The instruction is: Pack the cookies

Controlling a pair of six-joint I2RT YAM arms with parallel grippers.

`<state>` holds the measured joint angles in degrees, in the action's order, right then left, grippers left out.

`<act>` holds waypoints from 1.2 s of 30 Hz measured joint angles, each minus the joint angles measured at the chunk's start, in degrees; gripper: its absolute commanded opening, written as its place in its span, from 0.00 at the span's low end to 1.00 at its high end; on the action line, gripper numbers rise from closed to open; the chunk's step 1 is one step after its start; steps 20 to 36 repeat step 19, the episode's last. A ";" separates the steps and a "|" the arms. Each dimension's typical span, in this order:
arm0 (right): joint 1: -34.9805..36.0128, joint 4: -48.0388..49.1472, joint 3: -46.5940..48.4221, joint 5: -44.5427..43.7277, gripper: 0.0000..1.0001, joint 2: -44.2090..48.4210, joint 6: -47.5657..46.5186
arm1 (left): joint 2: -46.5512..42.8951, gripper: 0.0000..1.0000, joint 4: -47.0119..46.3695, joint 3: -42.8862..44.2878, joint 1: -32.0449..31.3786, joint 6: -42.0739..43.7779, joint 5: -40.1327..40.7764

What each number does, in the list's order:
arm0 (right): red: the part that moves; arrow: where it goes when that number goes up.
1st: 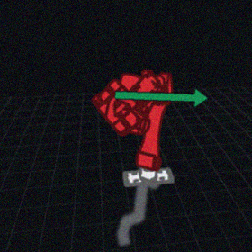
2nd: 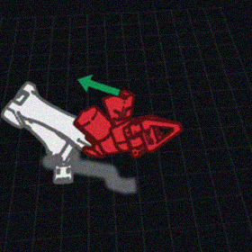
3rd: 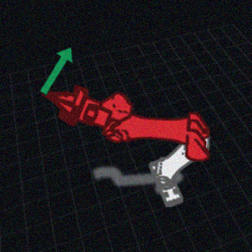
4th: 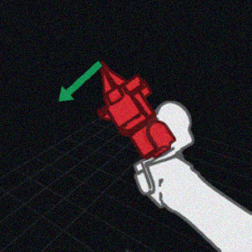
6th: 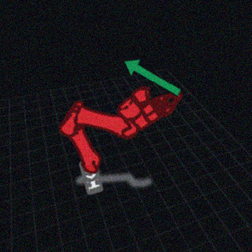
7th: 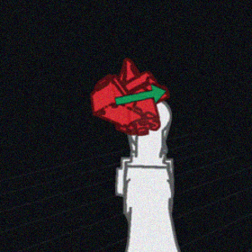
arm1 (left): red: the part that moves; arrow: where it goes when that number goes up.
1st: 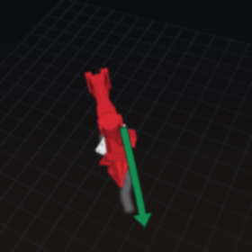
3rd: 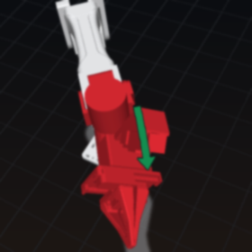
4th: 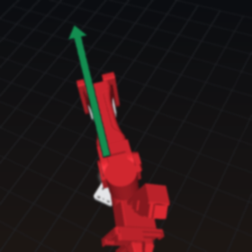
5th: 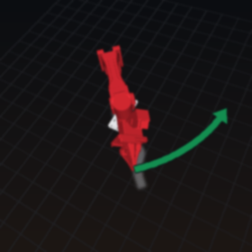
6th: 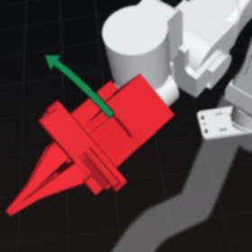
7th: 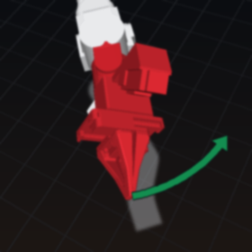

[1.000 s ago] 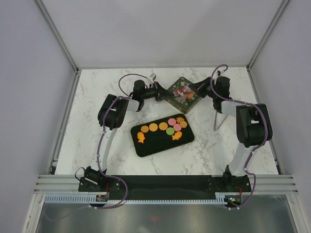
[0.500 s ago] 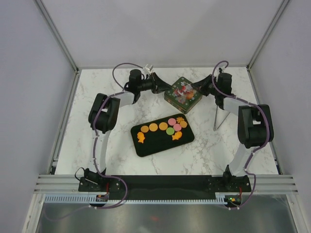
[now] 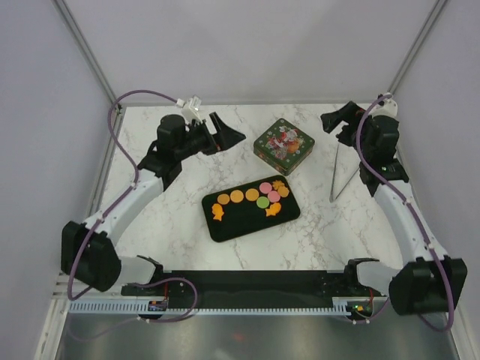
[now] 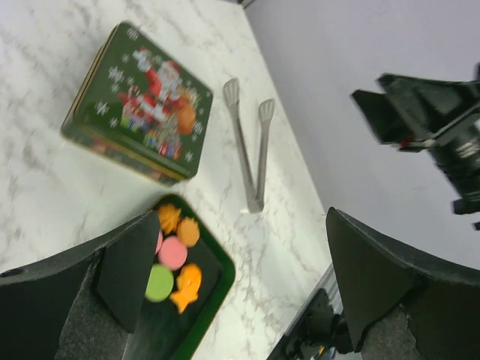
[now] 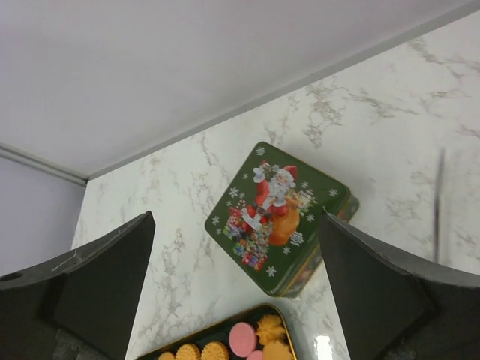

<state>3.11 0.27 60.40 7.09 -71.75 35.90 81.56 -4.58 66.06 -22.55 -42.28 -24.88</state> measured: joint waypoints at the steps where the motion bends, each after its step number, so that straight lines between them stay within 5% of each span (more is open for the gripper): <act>1: -0.02 -0.79 -1.90 -1.62 0.98 3.32 -0.83 | -3.10 1.00 1.62 -2.71 -0.39 0.90 1.36; 7: -0.02 -5.49 -11.06 -7.74 0.98 14.64 -3.69 | -17.07 1.00 11.04 -15.65 -1.07 5.22 6.29; 15: -0.02 -9.25 -12.48 -9.60 0.98 15.41 -4.92 | -25.77 1.00 20.13 -17.75 -1.05 11.76 7.93; 36: -0.02 -10.19 -12.46 -10.71 0.98 15.28 -5.66 | -27.28 1.00 22.49 -17.75 -1.07 13.90 7.74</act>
